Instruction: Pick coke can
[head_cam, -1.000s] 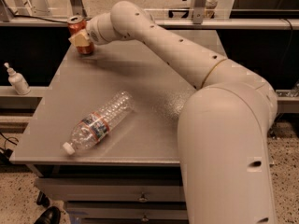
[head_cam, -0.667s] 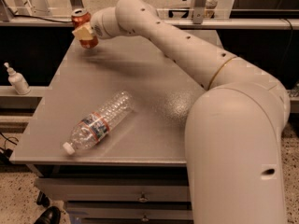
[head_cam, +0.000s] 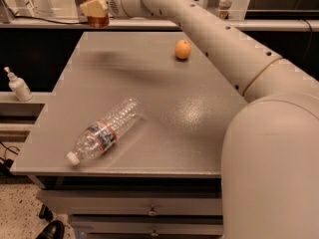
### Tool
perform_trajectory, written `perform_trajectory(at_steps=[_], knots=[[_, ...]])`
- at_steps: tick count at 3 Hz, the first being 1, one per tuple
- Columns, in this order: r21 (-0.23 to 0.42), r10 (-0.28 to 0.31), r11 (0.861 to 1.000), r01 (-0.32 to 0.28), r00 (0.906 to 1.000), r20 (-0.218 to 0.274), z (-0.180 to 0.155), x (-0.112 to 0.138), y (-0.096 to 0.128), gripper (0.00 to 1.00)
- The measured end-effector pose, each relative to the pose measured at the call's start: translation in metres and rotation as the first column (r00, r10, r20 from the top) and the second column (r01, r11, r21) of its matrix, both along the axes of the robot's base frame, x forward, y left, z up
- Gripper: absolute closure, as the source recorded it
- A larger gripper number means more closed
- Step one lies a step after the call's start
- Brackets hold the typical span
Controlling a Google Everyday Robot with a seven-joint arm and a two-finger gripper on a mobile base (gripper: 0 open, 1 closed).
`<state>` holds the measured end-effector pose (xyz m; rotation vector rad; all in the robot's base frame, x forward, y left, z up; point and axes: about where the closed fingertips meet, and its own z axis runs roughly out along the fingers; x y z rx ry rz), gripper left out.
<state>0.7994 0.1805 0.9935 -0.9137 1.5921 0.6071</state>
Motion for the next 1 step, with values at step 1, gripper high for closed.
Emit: perform_trajectory(at_steps=[1], knots=[[0.008, -0.001, 1.0, 0.001, 1.0, 0.004, 0.0055, 0.0002, -0.0012, 1.0]])
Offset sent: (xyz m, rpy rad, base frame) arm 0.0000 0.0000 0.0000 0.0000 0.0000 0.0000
